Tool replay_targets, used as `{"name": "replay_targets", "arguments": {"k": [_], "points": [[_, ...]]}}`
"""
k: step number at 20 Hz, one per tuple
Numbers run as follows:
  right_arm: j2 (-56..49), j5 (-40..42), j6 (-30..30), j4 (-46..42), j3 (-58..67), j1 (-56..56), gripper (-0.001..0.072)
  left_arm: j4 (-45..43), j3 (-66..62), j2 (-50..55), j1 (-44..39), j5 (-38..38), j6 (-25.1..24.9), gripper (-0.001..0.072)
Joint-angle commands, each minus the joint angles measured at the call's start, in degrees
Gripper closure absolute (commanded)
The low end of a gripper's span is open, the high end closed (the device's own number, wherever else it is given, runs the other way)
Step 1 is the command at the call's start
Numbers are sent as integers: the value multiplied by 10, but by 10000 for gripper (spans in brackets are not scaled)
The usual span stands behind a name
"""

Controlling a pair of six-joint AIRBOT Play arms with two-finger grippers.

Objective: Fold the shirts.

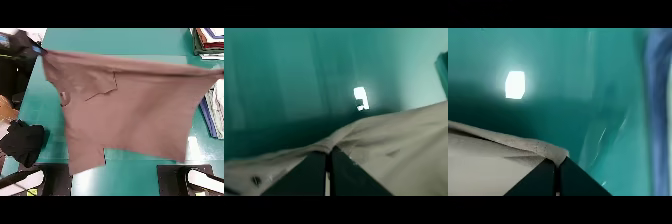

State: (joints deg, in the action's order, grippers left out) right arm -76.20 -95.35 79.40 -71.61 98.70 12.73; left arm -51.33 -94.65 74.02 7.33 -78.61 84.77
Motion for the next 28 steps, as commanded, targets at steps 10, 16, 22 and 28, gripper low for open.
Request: {"name": "replay_targets", "arguments": {"k": [10,16,22,28], "points": [[-269,223,7,-2,116,-101,698,3,4,226,-33,328,-134,686],[-253,187,14,-6,52,-132,699,-122,-7,226,-10,184,-181,686],[-218,272,30,-5,-124,-170,698,-152,63,226,-10,147,-182,686],[-218,273,31,-4,-144,-201,377,-180,92,226,-10,129,-110,190]]}}
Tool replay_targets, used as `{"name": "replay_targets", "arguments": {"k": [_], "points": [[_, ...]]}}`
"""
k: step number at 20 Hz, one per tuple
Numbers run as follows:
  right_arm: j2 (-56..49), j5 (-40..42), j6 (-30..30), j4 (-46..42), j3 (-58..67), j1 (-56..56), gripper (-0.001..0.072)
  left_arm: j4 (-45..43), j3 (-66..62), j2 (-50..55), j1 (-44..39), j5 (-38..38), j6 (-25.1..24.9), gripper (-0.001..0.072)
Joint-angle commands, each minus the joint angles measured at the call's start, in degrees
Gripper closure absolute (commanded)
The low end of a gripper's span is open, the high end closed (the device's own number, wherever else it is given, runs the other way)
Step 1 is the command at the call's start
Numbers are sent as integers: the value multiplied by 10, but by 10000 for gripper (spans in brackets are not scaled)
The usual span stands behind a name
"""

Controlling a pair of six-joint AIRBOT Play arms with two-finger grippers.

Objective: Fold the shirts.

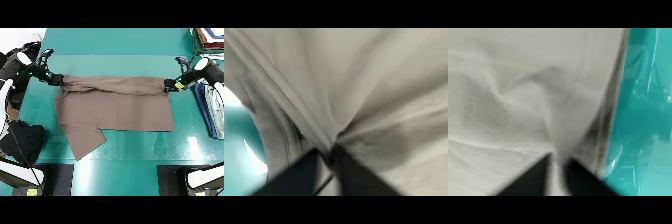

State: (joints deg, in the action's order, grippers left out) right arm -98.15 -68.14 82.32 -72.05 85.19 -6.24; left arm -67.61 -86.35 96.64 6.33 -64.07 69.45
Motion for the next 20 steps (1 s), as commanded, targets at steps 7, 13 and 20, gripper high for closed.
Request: {"name": "replay_targets", "arguments": {"k": [7,13,20], "points": [[103,-75,1,5,-43,62,301,-68,107,-133,42,-74,108,221],[244,-16,-21,5,-179,98,301,7,433,-378,49,-79,126,221],[303,22,-24,21,-216,95,301,95,613,-449,49,-52,108,221]]}}
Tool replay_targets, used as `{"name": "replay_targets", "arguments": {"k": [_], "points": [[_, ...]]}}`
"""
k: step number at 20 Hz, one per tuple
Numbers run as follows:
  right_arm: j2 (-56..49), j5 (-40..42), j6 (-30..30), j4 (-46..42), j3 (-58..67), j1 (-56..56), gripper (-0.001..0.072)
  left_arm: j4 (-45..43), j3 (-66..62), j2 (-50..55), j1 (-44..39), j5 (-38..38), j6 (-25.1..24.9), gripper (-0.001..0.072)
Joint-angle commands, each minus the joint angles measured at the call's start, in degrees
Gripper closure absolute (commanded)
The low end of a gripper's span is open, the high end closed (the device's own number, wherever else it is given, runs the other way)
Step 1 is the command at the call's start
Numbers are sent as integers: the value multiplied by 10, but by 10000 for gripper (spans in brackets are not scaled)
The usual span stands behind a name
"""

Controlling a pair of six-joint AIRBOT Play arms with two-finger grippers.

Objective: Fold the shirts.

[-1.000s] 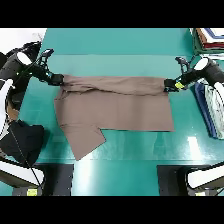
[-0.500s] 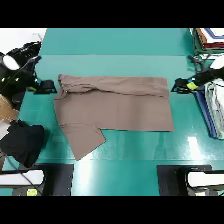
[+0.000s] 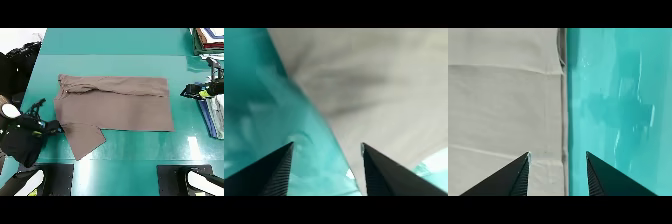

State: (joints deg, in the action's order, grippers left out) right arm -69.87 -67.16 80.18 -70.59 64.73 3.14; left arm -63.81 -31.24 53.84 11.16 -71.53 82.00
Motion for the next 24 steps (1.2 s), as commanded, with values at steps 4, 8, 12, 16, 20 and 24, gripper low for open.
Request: {"name": "replay_targets", "arguments": {"k": [4,8,12,16,20,24], "points": [[28,9,-3,7,-11,1,301,105,89,-19,-25,81,-31,222],[27,-25,-3,5,-12,3,302,108,91,-20,-89,162,8,411],[45,-76,-9,5,-78,61,302,115,89,-20,-91,150,2,686],[50,-115,-14,8,-201,150,266,116,79,-20,-91,132,-2,686],[0,-109,-79,133,-281,182,269,116,70,-20,-91,134,-6,686],[-30,-75,-89,191,-295,180,281,116,64,-20,-91,134,-6,686]]}}
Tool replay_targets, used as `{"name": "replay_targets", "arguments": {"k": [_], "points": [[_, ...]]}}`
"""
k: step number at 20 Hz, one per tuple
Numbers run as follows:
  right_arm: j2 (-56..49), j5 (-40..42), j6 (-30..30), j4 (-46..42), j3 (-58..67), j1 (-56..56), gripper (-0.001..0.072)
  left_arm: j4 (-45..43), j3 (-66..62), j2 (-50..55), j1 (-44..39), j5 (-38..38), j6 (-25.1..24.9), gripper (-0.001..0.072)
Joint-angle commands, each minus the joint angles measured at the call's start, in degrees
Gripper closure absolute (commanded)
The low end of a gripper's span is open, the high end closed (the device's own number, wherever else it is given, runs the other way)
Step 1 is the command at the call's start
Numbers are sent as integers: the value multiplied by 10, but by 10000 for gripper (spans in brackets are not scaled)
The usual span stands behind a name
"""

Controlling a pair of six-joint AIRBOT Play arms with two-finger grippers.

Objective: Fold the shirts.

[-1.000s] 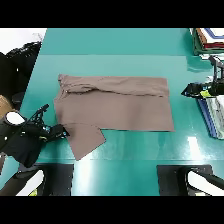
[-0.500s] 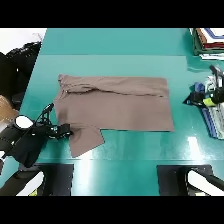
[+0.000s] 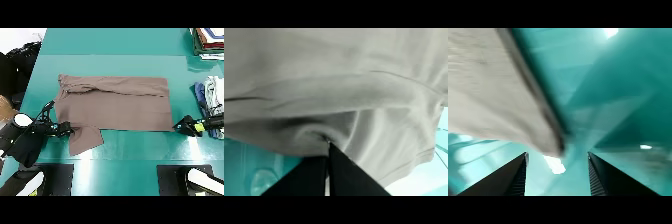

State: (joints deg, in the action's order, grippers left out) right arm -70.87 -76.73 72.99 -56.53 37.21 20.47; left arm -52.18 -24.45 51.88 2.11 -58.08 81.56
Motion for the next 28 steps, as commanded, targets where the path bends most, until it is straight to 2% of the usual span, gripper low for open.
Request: {"name": "replay_targets", "arguments": {"k": [1,2,3,6,7,9,12,15,18,21,24,26,28], "points": [[-22,21,-17,51,-20,7,282,0,-4,0,0,0,-2,686],[-22,23,-17,50,-19,7,285,0,-4,0,0,0,-2,686],[-21,23,-17,51,-19,7,346,0,-4,0,0,0,-2,686],[-21,23,-23,56,-20,7,461,0,-4,0,0,0,-2,686],[-21,23,-31,61,-19,6,556,0,-4,0,0,0,-2,686],[-21,23,-51,59,-19,-2,695,-1,-4,0,0,-3,-6,687],[10,14,-56,43,-18,-18,698,-29,-17,-13,0,-60,-5,690],[97,-26,-48,-24,-19,-18,697,-64,-27,-76,-6,-157,-2,690],[192,-90,-12,-125,-19,-18,697,-106,-23,-186,-59,-232,86,689],[290,-153,20,-204,-18,-18,698,-78,-31,-277,-77,-314,141,687],[350,-165,45,-191,-18,-18,698,-88,-76,-296,-77,-298,147,687],[340,-155,46,-162,-4,-18,698,-109,-120,-249,-77,-256,137,687],[288,-141,47,-148,41,-19,698,-139,-166,-171,-77,-202,100,687]]}}
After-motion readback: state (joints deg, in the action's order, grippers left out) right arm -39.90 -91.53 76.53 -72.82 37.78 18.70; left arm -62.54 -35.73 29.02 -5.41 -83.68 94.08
